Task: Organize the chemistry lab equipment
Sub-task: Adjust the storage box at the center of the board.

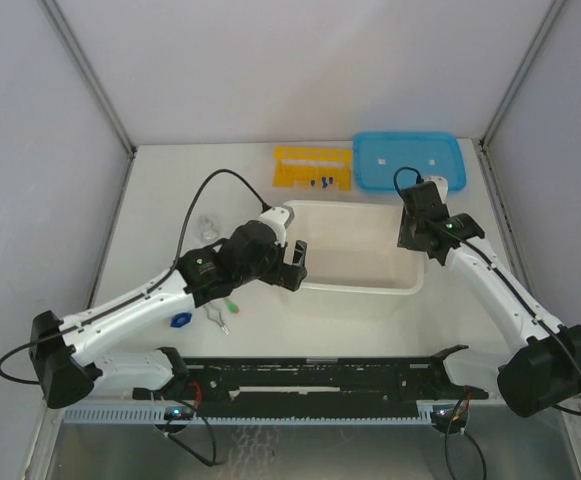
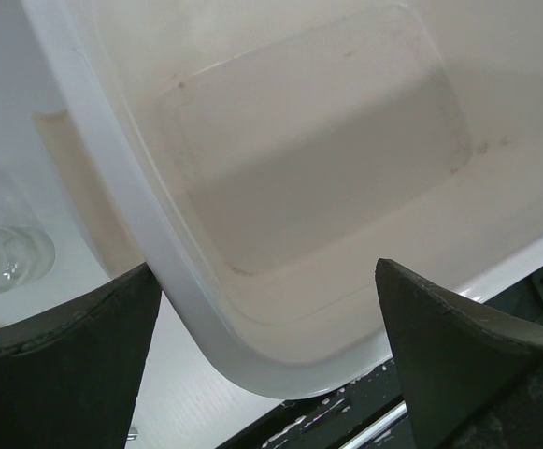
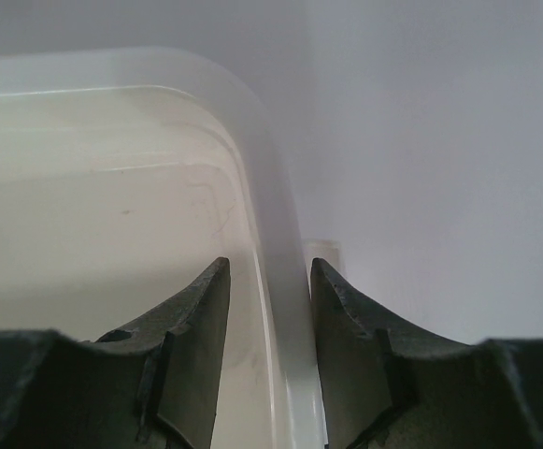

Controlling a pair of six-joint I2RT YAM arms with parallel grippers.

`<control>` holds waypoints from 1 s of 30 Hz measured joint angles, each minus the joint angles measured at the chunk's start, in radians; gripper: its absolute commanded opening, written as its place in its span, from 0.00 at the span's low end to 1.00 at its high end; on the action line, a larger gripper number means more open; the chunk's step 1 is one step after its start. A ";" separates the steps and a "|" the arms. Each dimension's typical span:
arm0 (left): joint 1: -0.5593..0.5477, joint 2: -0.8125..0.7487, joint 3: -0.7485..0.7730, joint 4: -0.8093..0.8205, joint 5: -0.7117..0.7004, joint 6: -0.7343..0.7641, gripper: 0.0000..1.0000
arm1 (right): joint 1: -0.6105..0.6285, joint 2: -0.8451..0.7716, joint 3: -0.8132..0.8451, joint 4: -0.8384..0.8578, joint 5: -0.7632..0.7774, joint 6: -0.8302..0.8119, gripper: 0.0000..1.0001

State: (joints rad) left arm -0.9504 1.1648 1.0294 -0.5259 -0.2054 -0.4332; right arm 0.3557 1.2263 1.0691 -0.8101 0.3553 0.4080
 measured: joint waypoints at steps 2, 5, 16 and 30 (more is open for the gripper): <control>0.000 0.021 0.000 0.000 0.013 0.000 1.00 | -0.002 -0.012 0.000 -0.009 0.002 0.000 0.40; 0.001 0.043 -0.005 -0.002 0.034 -0.002 1.00 | -0.002 -0.014 0.000 -0.029 0.009 0.001 0.39; 0.003 0.045 -0.017 -0.004 -0.002 -0.033 1.00 | 0.012 -0.076 0.000 -0.057 0.043 0.012 0.40; 0.085 -0.079 -0.053 -0.060 -0.132 -0.046 1.00 | 0.109 -0.153 0.052 0.008 0.064 -0.025 0.40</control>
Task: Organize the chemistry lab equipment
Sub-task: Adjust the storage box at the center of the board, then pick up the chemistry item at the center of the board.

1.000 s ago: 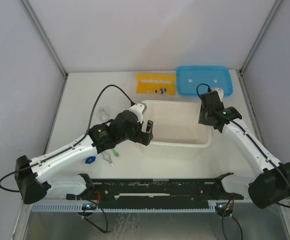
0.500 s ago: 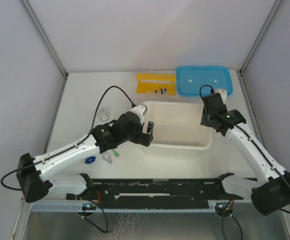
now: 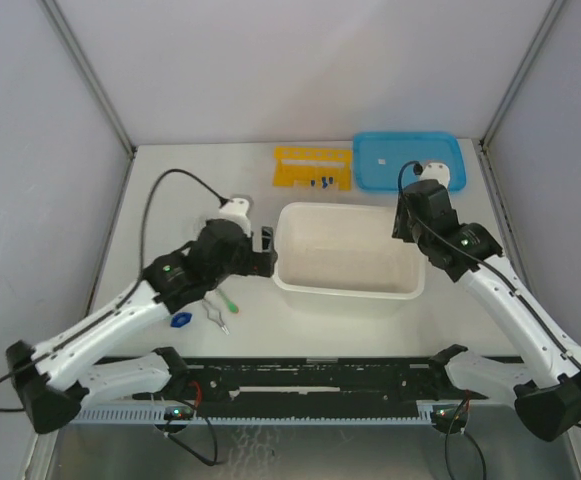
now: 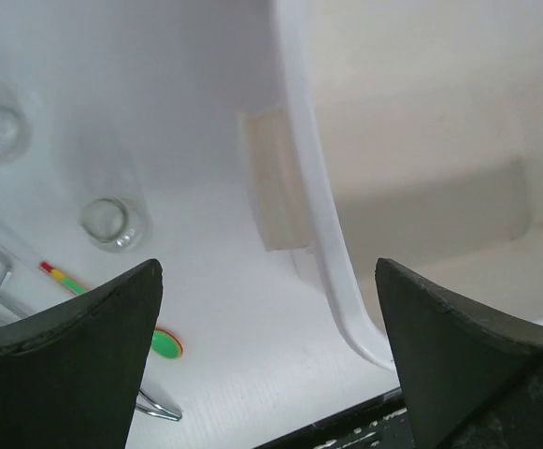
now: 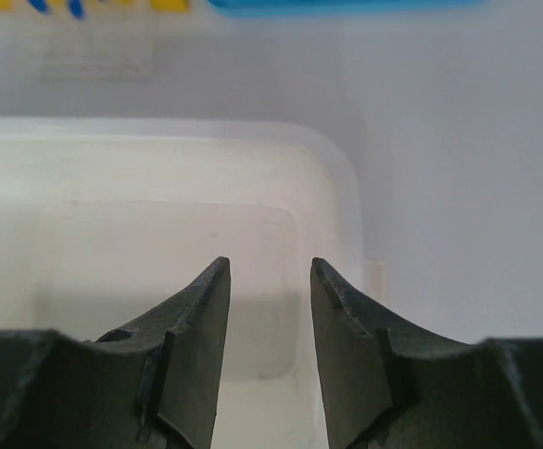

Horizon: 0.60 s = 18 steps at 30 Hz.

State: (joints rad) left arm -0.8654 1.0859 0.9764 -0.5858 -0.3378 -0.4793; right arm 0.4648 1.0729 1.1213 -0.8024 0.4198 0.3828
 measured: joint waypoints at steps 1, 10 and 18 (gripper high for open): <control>0.018 -0.046 0.000 0.006 -0.004 0.004 1.00 | 0.014 0.004 0.017 0.013 -0.004 -0.008 0.40; 0.188 -0.211 0.094 0.054 -0.017 0.028 0.79 | 0.069 0.138 0.284 0.107 -0.108 -0.084 0.39; 0.390 -0.045 0.420 -0.180 -0.022 0.018 0.61 | 0.083 0.437 0.755 -0.024 -0.261 -0.081 0.38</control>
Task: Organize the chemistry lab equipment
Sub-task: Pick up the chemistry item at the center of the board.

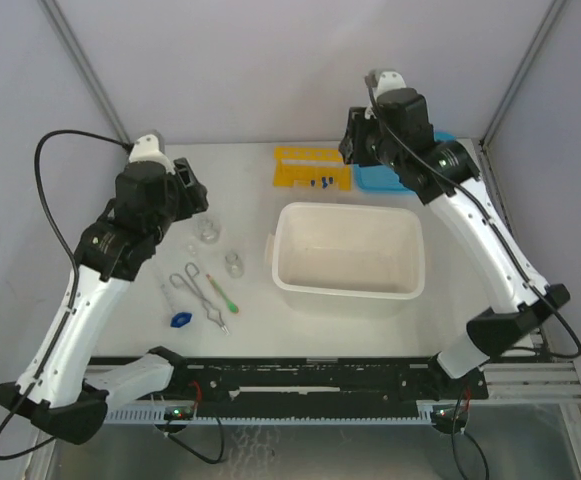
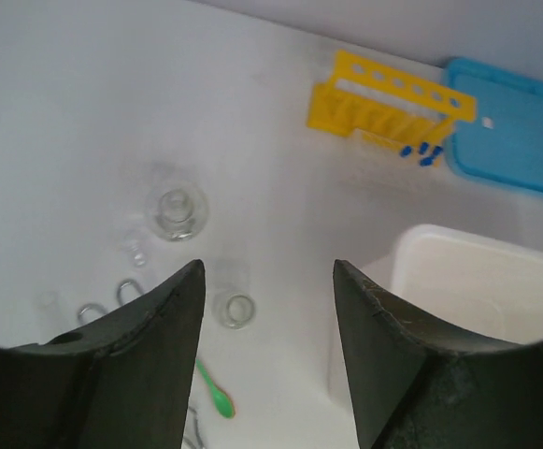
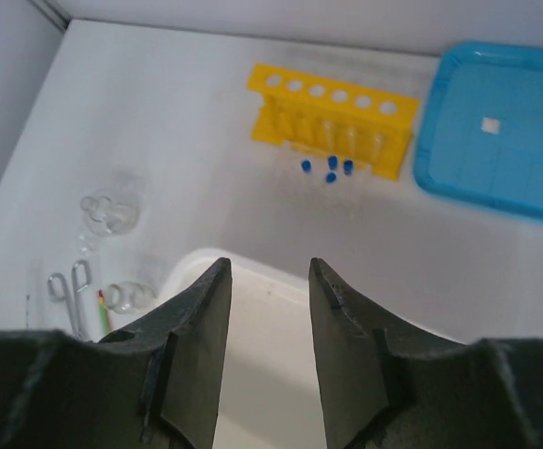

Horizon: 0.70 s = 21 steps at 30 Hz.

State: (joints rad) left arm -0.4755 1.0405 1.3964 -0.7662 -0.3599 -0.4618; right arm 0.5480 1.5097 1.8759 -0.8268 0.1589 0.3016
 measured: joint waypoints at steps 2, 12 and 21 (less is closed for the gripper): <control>0.076 0.023 0.016 -0.040 0.013 0.000 0.60 | 0.007 0.081 0.117 -0.039 -0.031 -0.006 0.38; 0.329 0.248 -0.033 -0.115 0.216 0.048 0.59 | 0.122 0.511 0.585 -0.214 -0.065 -0.104 0.38; 0.389 0.544 0.087 -0.112 0.323 0.095 0.50 | 0.119 0.422 0.370 -0.220 0.011 -0.105 0.38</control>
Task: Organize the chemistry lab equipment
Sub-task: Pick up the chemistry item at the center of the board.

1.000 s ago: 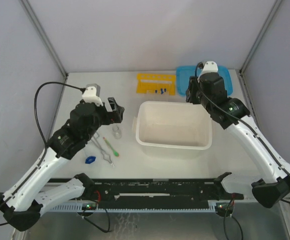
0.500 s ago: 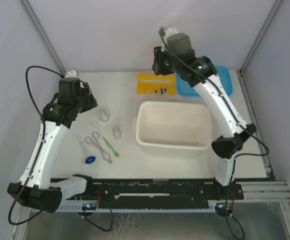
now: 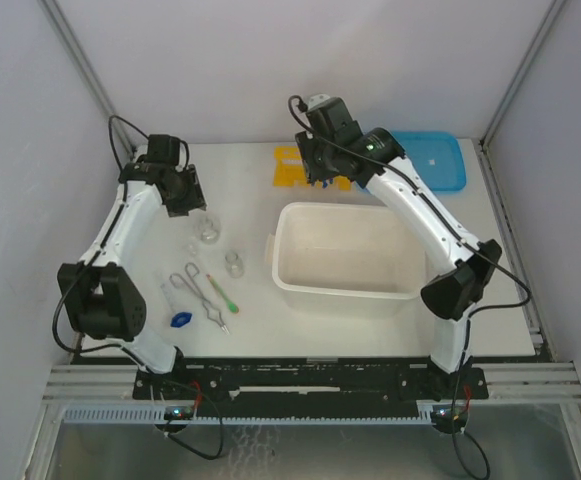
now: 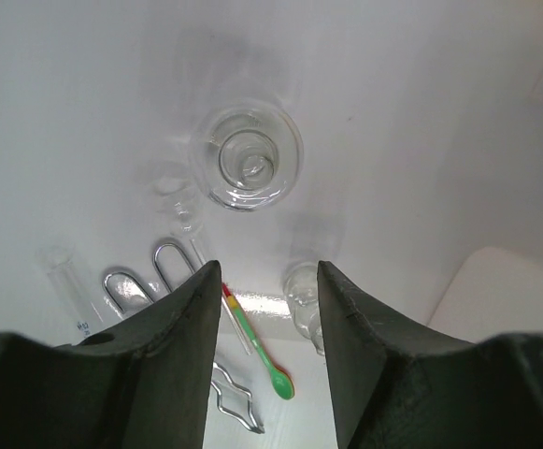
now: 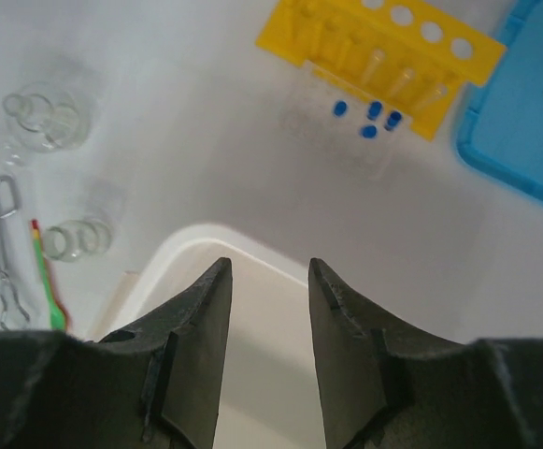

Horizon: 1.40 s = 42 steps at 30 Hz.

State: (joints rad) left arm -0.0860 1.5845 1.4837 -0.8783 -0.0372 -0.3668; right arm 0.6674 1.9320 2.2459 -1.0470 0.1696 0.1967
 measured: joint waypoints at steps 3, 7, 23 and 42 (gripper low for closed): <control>0.006 0.044 0.014 0.002 0.011 0.015 0.49 | -0.019 -0.097 -0.117 0.020 0.032 0.002 0.38; 0.007 0.071 0.016 0.003 0.024 0.031 0.50 | -0.090 -0.224 -0.232 0.055 0.037 0.014 0.38; 0.020 0.305 0.219 -0.028 0.011 0.110 0.48 | -0.304 -0.337 -0.383 0.110 0.016 0.029 0.38; 0.029 0.316 0.214 -0.074 0.018 0.136 0.47 | -0.378 -0.346 -0.458 0.118 -0.022 0.035 0.38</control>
State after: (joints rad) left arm -0.0566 1.9003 1.6978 -0.9520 -0.0189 -0.2306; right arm 0.2890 1.5856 1.7878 -0.9291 0.1478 0.2314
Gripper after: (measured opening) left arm 0.475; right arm 0.382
